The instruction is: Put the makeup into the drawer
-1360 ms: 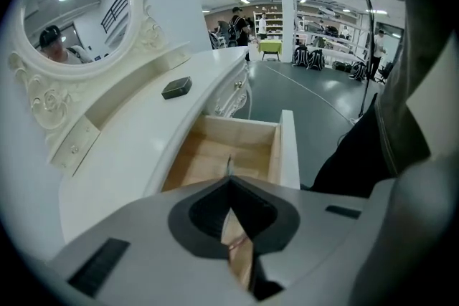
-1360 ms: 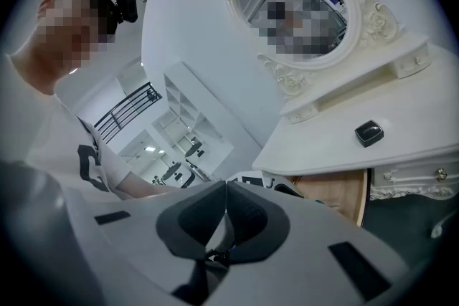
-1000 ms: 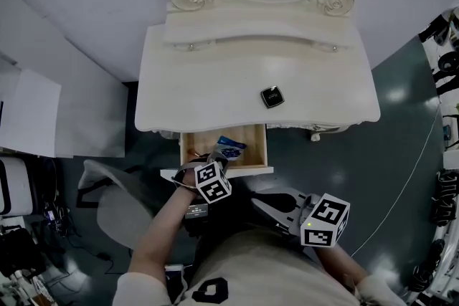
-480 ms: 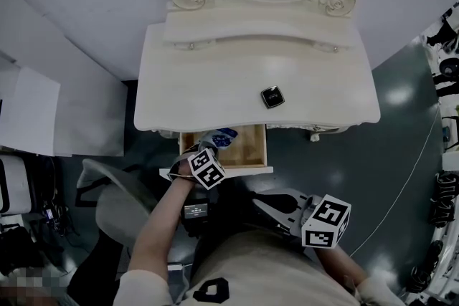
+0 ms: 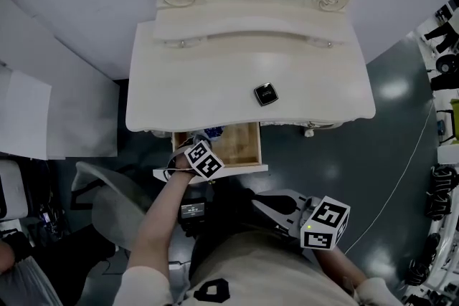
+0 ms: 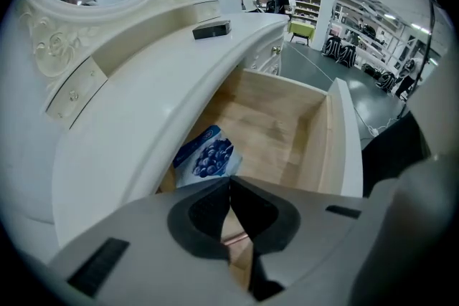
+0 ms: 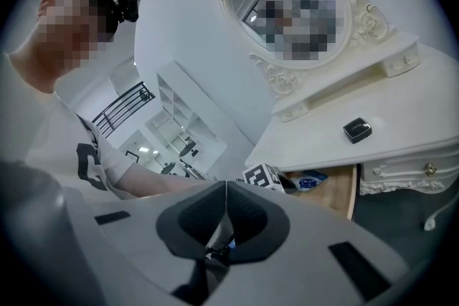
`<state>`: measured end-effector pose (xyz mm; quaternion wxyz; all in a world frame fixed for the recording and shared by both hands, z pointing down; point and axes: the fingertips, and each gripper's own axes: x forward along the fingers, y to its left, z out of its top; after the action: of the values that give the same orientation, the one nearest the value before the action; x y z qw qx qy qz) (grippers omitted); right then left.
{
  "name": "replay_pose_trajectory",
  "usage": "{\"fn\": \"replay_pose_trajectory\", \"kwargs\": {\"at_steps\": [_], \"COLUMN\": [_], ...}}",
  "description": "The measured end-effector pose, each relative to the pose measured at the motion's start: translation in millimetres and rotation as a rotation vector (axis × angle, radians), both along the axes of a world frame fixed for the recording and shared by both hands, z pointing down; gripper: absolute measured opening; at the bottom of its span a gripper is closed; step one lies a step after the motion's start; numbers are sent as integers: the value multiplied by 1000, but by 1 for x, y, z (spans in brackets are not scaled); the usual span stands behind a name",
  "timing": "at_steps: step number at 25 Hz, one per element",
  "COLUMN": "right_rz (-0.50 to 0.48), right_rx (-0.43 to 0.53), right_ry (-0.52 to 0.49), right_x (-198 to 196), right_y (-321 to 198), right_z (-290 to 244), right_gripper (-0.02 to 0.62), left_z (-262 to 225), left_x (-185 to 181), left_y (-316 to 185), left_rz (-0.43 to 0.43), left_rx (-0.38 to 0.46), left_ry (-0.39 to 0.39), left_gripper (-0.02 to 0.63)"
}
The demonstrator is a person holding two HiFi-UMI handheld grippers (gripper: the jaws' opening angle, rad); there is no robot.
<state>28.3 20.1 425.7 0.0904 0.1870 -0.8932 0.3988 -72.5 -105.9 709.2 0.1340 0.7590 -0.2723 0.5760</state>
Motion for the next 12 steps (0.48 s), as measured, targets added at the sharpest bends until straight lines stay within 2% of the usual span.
{"fn": "replay_pose_trajectory", "kwargs": {"at_steps": [10,11,12], "right_rz": [10,11,10], "right_rx": [0,3,6], "right_ry": [15,15,13], "right_x": [2,2,2], "right_y": [3,3,3], "right_z": [1,1,0], "right_gripper": [28,29,29], "left_z": [9,9,10], "left_x": [-8,-7,-7], "left_y": [-15,-13,-11], "left_rz": [-71,-78,-84], "left_rx": [14,5,-8], "left_ry": [5,12,18], "left_gripper": [65,94,157]}}
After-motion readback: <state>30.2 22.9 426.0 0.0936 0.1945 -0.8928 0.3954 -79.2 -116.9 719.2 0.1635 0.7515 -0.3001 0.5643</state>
